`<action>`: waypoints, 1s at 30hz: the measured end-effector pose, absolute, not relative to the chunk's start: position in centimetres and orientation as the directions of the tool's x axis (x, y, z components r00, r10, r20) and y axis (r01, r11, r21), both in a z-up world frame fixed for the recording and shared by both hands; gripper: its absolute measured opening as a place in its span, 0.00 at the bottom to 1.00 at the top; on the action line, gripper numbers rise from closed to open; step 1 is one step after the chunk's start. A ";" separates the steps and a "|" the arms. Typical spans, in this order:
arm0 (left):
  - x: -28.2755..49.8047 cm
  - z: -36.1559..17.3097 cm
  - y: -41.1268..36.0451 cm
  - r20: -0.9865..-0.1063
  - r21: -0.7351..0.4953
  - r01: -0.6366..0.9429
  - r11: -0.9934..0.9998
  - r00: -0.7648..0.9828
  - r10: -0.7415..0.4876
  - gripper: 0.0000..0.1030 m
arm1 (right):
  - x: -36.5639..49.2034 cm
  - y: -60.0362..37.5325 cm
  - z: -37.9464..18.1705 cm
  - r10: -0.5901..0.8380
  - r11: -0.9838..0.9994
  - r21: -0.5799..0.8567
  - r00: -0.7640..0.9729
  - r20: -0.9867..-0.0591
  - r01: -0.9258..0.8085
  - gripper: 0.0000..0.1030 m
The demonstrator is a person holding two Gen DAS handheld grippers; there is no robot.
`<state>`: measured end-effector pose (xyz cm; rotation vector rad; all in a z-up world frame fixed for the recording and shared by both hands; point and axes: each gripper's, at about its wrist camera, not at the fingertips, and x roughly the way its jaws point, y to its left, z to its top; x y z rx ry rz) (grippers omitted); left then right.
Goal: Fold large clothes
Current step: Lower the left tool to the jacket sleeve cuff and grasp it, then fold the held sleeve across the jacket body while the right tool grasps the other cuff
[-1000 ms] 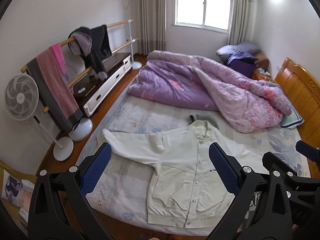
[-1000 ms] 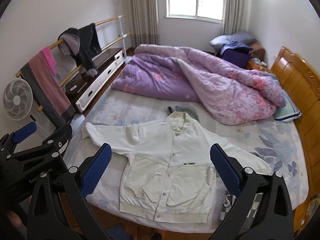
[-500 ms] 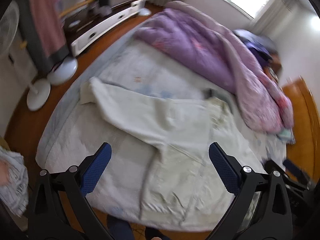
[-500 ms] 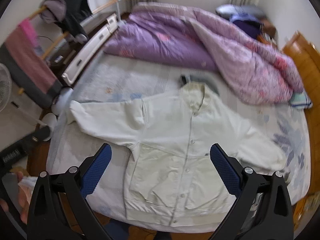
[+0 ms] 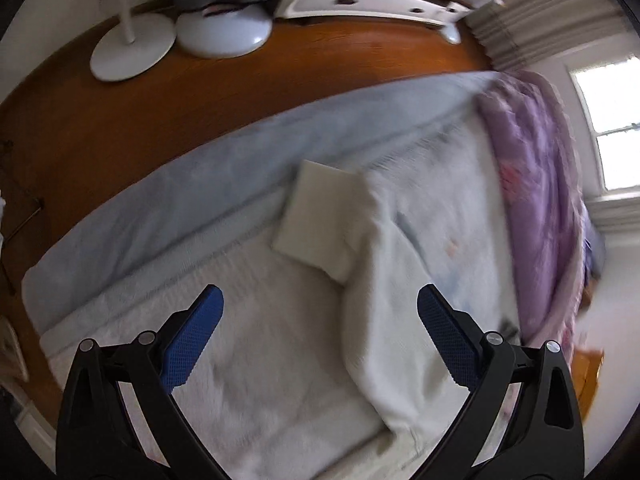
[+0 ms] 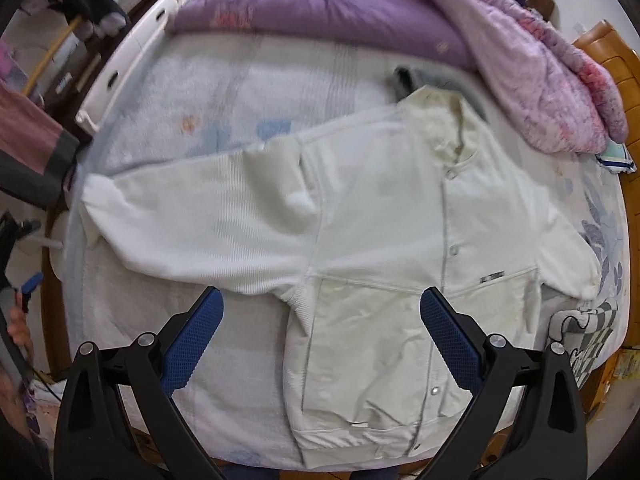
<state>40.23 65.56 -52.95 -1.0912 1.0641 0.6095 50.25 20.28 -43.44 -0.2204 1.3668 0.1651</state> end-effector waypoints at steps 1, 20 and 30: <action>40.6 -54.3 66.1 -0.909 -0.410 -0.832 0.373 0.407 -0.091 0.94 | 50.2 20.7 -44.3 -0.011 0.968 -0.057 0.184 -0.983 -0.246 0.92; 39.7 -63.8 67.9 -0.825 -0.559 -0.827 0.055 0.548 -0.137 0.08 | 53.0 22.5 -51.9 -0.065 0.961 -0.097 0.130 -0.989 -0.260 0.92; 36.9 -55.1 68.5 -0.793 -0.595 -0.773 0.219 0.609 -0.005 0.07 | 53.4 21.5 -55.4 0.020 0.967 -0.018 0.143 -0.990 -0.255 0.92</action>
